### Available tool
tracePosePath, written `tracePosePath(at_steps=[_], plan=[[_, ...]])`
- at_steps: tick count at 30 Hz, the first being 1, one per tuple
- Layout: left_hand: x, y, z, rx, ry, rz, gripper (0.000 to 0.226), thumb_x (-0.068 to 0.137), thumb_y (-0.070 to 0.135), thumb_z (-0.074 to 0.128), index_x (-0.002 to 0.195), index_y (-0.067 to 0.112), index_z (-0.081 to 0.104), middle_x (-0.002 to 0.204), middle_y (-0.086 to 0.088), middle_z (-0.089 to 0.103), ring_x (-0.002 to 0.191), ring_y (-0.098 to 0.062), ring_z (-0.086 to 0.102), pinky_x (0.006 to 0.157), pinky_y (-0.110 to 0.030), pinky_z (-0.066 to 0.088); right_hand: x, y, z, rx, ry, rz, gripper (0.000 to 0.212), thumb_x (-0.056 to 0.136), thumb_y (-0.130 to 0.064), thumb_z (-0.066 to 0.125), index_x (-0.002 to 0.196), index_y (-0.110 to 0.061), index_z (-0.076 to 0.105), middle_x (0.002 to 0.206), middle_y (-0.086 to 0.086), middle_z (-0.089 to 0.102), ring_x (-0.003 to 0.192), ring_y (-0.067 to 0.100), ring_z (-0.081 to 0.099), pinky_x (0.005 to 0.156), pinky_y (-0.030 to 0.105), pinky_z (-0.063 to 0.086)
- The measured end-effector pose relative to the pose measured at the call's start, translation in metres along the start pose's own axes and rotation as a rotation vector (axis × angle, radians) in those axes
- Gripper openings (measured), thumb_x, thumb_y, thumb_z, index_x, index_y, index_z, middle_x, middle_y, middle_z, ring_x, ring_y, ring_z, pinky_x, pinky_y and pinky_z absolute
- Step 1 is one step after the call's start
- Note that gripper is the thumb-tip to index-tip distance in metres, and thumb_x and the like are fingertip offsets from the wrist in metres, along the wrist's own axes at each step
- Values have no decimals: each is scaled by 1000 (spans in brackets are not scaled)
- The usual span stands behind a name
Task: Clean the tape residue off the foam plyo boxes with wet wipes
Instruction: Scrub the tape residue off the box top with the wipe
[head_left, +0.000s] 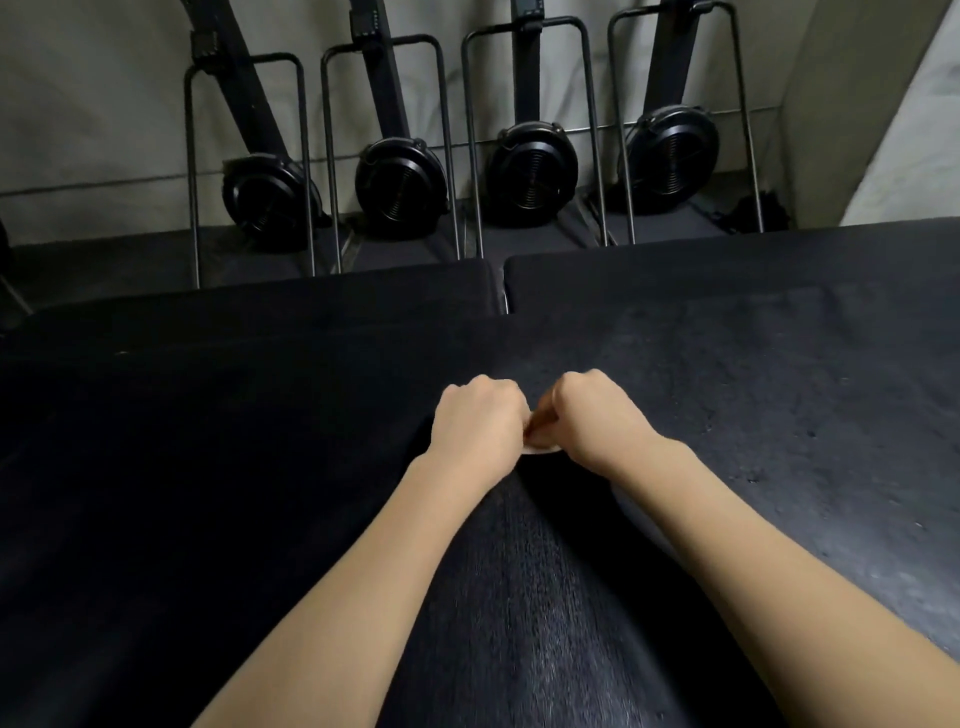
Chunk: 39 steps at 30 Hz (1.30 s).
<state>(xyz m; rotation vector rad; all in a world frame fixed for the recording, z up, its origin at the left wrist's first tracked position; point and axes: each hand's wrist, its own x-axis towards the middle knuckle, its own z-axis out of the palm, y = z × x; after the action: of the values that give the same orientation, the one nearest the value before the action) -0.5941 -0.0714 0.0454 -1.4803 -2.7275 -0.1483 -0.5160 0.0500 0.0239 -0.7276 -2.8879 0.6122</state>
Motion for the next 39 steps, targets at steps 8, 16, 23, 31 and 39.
tracePosePath(at_steps=[8, 16, 23, 31, 39], plan=[[-8, -12, -11, -202, -223, 82, 10, 74, 27, 67, 75, 26, 77, 70, -1, 67, 69, -22, 63, 58, -33, 51, -2, -7, -23, -2, -320, -62, 21, 65, -46, 84, 70, -27, 77, 69, -3, 72, 76, 18, 70, 65, 32, 57], [21, -35, 36, -107, 152, 54, 27, 94, 14, 49, 90, 28, 71, 79, 4, 58, 79, -23, 56, 73, -34, 45, 28, 31, 23, 50, 145, -228, 20, 94, -37, 61, 90, -27, 77, 91, -10, 70, 85, 12, 64, 74, 36, 54], [4, -10, 5, 86, -7, 129, 20, 93, 14, 47, 90, 31, 57, 63, 6, 29, 73, -20, 38, 72, -31, 27, 11, 10, 1, -265, -24, -155, 20, 94, -44, 57, 90, -29, 70, 71, -4, 47, 77, 25, 59, 62, 30, 43], [23, -33, 41, -109, 103, 72, 43, 97, 17, 51, 138, 28, 56, 139, 11, 58, 132, -7, 49, 118, -42, 26, 30, 27, 30, -200, 121, -216, 29, 91, -14, 51, 110, -26, 69, 105, -14, 65, 92, 8, 66, 112, 34, 39], [19, -27, 40, -7, 148, 91, 18, 80, 22, 54, 77, 29, 70, 63, 8, 62, 68, -9, 63, 100, -42, 49, 3, -3, 2, -233, -79, -179, 80, 73, -43, -1, 127, -37, 58, 126, -17, 58, 120, 6, 55, 121, 27, 20]])
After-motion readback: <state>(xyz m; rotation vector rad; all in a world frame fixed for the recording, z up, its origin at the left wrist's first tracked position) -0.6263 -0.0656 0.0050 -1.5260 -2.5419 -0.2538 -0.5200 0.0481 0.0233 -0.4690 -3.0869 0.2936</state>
